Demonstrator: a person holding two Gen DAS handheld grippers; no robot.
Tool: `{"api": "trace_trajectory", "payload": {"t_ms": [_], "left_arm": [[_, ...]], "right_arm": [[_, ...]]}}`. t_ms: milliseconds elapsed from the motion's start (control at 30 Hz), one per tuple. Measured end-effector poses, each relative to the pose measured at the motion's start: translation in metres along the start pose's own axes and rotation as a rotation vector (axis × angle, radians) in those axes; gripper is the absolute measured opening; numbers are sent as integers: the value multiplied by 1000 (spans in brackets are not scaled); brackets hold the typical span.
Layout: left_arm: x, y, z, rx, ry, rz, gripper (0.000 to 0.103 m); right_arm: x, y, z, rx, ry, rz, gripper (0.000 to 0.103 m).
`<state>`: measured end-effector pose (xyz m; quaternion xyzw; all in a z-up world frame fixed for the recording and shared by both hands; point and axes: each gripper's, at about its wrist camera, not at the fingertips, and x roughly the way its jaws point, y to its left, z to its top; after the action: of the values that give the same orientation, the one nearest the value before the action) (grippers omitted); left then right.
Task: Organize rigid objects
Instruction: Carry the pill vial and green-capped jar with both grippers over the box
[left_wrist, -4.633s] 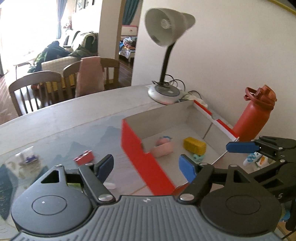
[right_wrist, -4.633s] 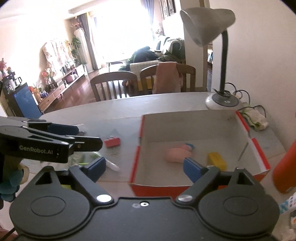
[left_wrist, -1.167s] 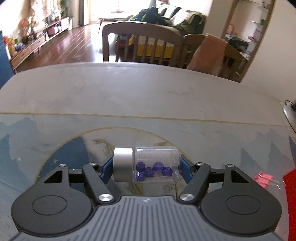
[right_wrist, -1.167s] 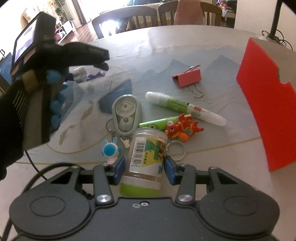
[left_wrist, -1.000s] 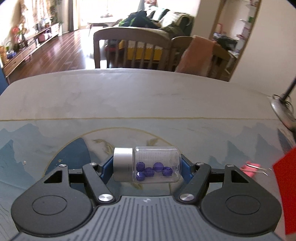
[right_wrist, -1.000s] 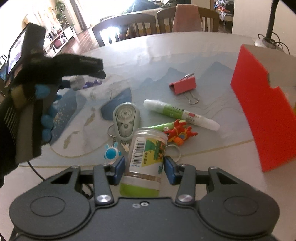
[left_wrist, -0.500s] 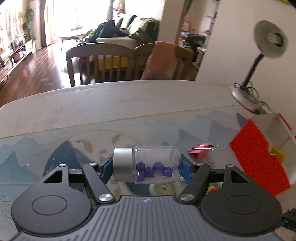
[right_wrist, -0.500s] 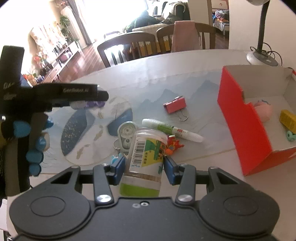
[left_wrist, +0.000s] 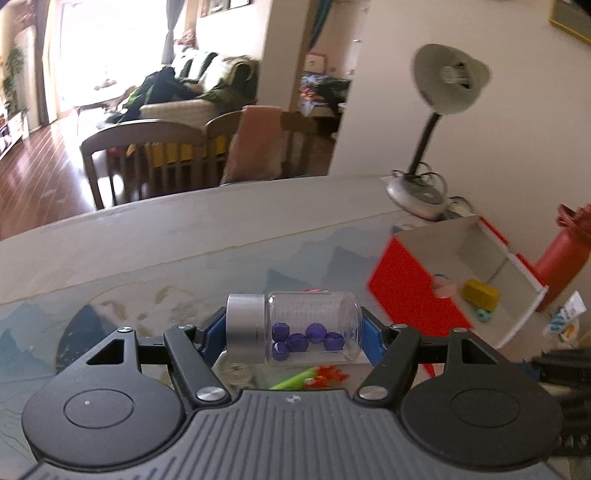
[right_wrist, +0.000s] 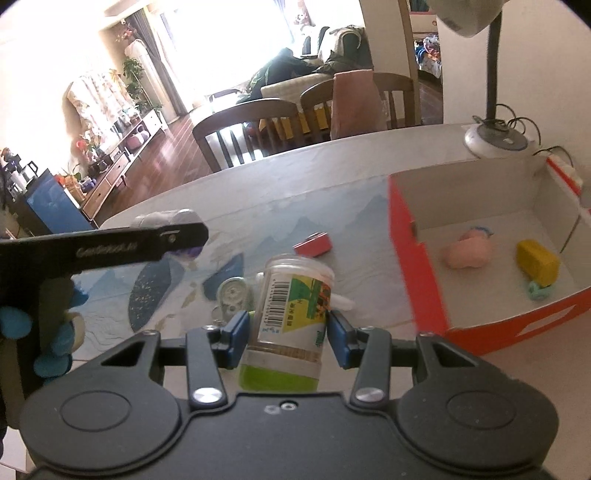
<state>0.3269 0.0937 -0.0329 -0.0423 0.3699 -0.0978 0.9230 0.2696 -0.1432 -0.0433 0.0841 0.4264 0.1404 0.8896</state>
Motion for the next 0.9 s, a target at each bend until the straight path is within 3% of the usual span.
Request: {"api": "trace_trajectory", "payload": {"t_ms": [367, 900], "left_arm": [[5, -74, -2, 85, 3, -78, 71], [52, -183, 4, 171, 68, -155, 71]], "right_arm": [[-22, -74, 16, 32, -42, -44, 45], [-35, -170, 32, 71, -76, -101, 45]]}}
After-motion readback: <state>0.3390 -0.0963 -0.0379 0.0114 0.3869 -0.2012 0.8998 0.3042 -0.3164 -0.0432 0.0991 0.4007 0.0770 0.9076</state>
